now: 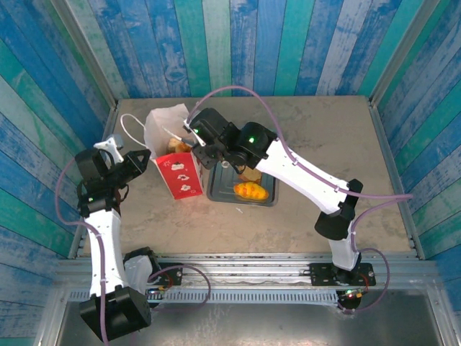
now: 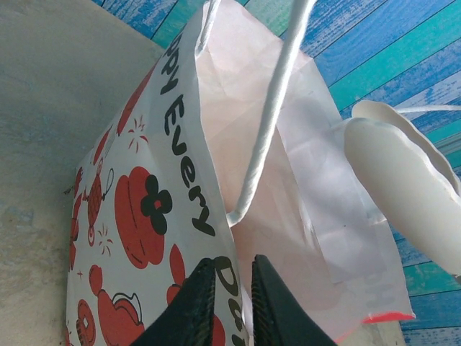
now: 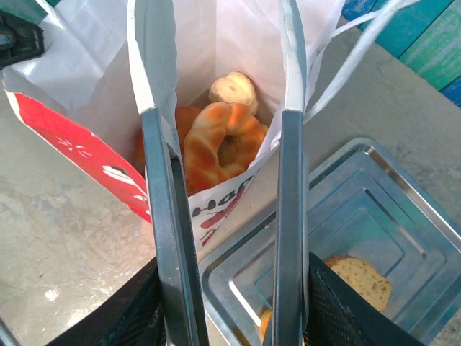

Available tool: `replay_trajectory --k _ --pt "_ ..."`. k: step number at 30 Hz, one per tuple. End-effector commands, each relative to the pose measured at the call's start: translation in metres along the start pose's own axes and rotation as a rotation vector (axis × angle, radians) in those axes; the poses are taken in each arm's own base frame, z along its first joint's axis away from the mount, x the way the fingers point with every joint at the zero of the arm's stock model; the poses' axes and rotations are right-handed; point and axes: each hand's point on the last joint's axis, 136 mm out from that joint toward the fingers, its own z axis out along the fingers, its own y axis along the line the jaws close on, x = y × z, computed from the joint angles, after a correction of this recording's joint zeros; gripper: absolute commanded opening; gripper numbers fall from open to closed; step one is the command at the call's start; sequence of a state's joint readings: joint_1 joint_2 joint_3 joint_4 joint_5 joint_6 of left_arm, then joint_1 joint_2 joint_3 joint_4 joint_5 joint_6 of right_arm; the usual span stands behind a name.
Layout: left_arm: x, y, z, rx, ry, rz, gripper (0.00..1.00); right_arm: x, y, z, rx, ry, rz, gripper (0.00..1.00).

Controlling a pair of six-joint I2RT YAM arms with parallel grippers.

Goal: Place the fake bread into the paper bag

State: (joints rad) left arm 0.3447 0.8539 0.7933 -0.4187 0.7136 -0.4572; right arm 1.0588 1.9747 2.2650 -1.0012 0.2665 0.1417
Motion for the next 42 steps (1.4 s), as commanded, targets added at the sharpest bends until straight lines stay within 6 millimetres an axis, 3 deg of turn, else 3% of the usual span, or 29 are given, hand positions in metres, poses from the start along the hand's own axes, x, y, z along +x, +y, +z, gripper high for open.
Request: replay_trajectory --k 1,12,23,29,35,38,42 --pt "-0.001 -0.005 -0.002 0.021 -0.014 0.012 0.24 -0.027 -0.001 -0.035 -0.048 -0.114 0.031 0.47" --pt "-0.010 -0.013 -0.005 0.030 -0.040 0.027 0.50 -0.037 0.004 -0.088 -0.173 -0.222 0.079 0.47" --pt "-0.014 -0.016 -0.008 0.030 -0.051 0.039 0.70 -0.029 -0.010 -0.118 -0.157 -0.268 0.115 0.47" --pt "-0.021 -0.012 -0.011 -0.017 -0.078 0.068 0.82 -0.014 -0.031 -0.135 -0.098 -0.272 0.149 0.47" --pt "-0.024 -0.016 -0.014 -0.009 -0.091 0.082 0.91 0.021 -0.066 -0.145 -0.045 -0.244 0.234 0.47" --pt "-0.022 -0.015 -0.015 -0.012 -0.102 0.084 0.94 0.052 -0.093 -0.141 0.002 -0.183 0.288 0.47" --pt "-0.020 -0.015 -0.016 -0.013 -0.100 0.084 0.94 0.109 -0.127 -0.120 0.058 -0.051 0.377 0.47"
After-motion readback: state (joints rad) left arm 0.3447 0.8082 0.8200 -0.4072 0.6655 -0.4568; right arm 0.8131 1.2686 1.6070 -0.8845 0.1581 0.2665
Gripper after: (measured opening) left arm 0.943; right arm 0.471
